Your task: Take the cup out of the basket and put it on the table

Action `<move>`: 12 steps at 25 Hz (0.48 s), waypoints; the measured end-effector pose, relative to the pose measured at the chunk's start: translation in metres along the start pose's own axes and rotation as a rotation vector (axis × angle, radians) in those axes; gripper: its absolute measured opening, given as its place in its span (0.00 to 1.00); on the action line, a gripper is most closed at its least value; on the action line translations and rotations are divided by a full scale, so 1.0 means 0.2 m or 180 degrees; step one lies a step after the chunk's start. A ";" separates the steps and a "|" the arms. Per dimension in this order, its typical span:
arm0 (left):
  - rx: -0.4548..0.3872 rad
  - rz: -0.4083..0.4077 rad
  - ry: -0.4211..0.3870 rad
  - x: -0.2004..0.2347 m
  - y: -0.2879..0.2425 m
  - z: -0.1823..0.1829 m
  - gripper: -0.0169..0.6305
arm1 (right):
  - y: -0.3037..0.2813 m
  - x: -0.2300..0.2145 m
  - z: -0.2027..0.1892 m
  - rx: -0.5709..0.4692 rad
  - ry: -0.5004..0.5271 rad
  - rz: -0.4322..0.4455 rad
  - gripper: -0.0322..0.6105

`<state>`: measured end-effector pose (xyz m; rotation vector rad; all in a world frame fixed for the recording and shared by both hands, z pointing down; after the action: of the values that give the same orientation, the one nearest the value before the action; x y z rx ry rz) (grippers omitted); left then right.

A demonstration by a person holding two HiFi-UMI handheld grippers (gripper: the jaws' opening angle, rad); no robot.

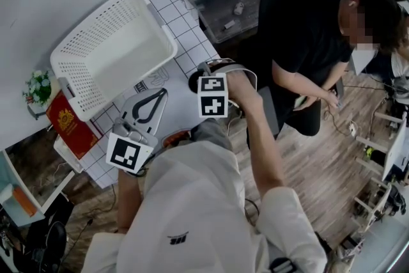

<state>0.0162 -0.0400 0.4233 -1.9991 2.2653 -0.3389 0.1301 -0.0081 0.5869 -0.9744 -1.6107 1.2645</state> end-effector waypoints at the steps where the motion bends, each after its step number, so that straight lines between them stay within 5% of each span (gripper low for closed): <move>1: 0.0002 -0.0005 -0.0004 0.00 0.00 0.00 0.04 | 0.00 0.00 0.00 -0.0009 -0.0002 0.0002 0.61; 12: 0.0015 -0.0026 -0.0008 -0.01 -0.02 0.00 0.04 | 0.00 0.01 0.02 -0.0054 0.0039 -0.0020 0.61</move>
<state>0.0200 -0.0392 0.4249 -2.0062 2.2534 -0.3419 0.1255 -0.0080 0.5872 -0.9850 -1.6164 1.2403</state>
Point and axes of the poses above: the fingertips, and each gripper's own axes: y backward along the fingers, x to its left, z out of its top, the point moved 3 cm from there along y, backward along the fingers, and after that the axes turned 8 degrees about -z, right-handed, at the moved point
